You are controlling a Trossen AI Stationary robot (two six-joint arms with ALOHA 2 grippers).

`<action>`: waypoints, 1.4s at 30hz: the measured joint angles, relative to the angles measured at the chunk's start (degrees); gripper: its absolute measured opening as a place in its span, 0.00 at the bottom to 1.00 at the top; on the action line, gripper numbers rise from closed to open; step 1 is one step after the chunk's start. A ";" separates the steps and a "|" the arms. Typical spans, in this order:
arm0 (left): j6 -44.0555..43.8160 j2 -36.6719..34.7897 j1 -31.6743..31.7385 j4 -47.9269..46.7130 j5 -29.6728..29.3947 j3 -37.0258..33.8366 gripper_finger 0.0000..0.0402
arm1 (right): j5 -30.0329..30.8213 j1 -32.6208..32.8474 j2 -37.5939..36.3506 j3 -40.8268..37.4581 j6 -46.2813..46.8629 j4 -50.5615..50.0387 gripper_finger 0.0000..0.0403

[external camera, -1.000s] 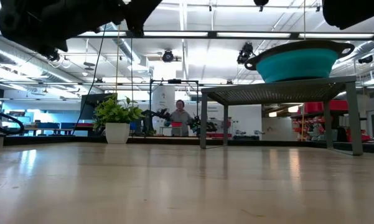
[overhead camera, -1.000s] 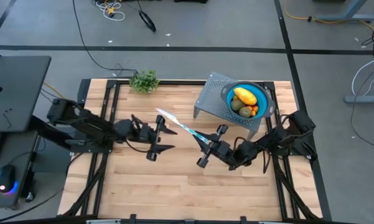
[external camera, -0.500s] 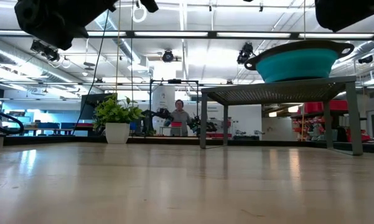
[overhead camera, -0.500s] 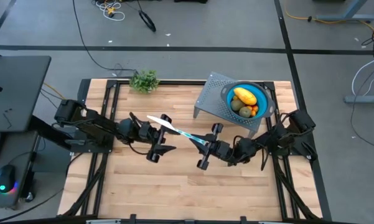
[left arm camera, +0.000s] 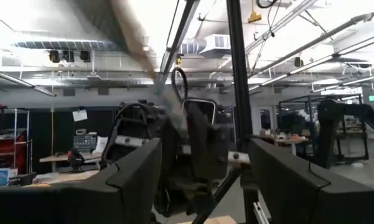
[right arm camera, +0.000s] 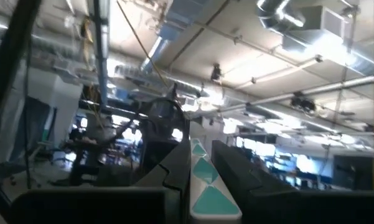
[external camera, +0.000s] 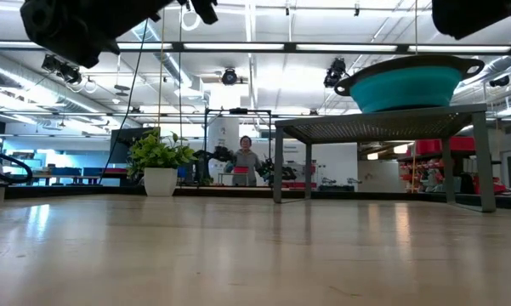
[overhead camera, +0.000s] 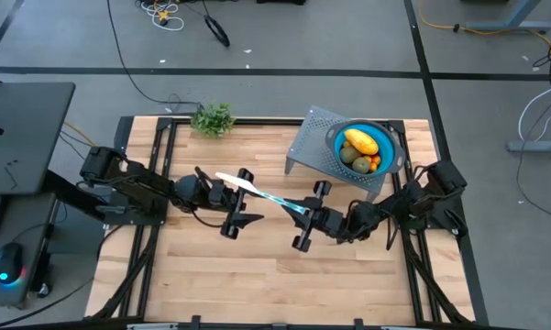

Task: Pick & Place Fruit
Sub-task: Put the green patterned knife on the shelf

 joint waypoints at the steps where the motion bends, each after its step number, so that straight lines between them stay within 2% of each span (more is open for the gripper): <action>1: 0.13 0.00 -0.02 -0.04 0.03 0.00 0.62 | -1.08 -0.12 -0.28 0.04 -0.06 -0.08 0.15; 18: 2.03 -0.01 -0.05 4.55 -5.64 0.00 0.62 | -5.26 -0.60 -0.47 0.04 0.17 -0.12 0.15; 25: 2.03 0.00 -0.07 4.20 -5.27 2.33 0.62 | -7.68 -0.82 -0.49 0.04 1.18 -1.08 0.15; 31: 2.04 0.00 -0.15 2.23 -2.16 3.98 0.62 | -7.70 -0.92 -0.49 0.04 1.27 -1.42 0.15; 42: 2.76 0.00 -0.27 0.15 -2.35 4.35 0.62 | -7.36 -0.92 -0.49 0.04 0.64 -1.41 0.15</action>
